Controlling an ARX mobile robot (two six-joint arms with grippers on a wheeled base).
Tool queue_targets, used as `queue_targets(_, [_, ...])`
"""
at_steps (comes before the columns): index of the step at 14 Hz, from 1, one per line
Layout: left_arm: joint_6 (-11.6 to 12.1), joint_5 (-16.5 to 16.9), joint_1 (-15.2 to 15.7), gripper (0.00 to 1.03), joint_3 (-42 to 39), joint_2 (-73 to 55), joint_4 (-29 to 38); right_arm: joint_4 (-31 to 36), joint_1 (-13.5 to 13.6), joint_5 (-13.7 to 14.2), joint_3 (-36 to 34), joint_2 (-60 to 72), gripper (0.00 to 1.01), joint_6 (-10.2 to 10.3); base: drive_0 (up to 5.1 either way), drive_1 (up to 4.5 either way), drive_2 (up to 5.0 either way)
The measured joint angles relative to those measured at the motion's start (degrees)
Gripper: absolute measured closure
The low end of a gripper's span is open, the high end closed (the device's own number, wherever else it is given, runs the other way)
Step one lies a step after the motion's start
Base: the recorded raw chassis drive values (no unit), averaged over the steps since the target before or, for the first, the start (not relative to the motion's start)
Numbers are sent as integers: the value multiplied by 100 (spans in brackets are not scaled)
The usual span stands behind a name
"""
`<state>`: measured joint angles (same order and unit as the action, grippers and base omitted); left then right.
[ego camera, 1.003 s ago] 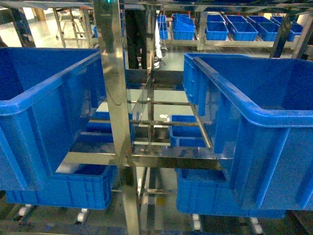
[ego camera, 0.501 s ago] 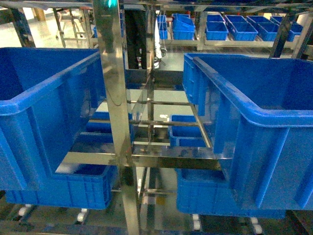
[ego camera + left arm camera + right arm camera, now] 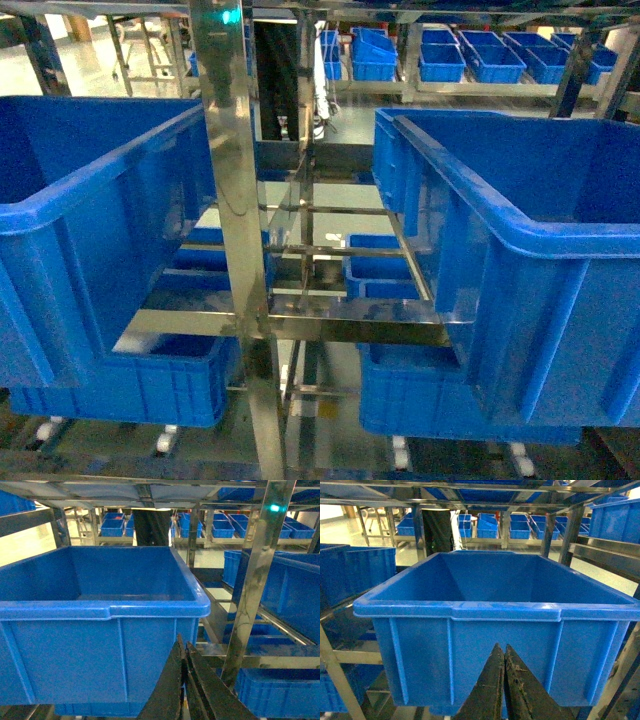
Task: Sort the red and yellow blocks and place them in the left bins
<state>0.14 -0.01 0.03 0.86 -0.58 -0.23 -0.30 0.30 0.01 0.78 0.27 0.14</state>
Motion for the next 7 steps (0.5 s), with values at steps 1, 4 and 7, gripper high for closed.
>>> queue_targets(1, [-11, -2, 0, 94, 0, 0, -4, 0, 0, 0, 0, 0, 96, -2, 0, 0, 0])
queue_targets(4, [-11, -4, 0, 47, 0, 0, -2, 2, 0, 0, 0, 0, 48, -2, 0, 0, 0])
queue_targets(7, [-11, -4, 0, 7, 0, 0, -2, 2, 0, 0, 0, 0, 8, -2, 0, 0, 0])
